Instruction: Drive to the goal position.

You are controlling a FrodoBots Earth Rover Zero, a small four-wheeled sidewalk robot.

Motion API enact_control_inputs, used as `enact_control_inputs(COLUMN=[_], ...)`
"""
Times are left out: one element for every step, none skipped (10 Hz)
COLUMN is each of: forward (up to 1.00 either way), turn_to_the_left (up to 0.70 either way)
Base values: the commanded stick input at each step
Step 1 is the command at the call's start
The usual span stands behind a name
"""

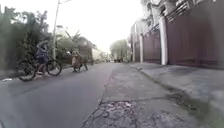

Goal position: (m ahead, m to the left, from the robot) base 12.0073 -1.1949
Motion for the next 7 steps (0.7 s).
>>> enact_control_inputs(forward=[1.00, 1.00, 1.00, 1.00, 1.00, 1.00, 1.00], turn_to_the_left=[0.04, 0.04, 0.04, 0.04, 0.04, 0.04, 0.04])
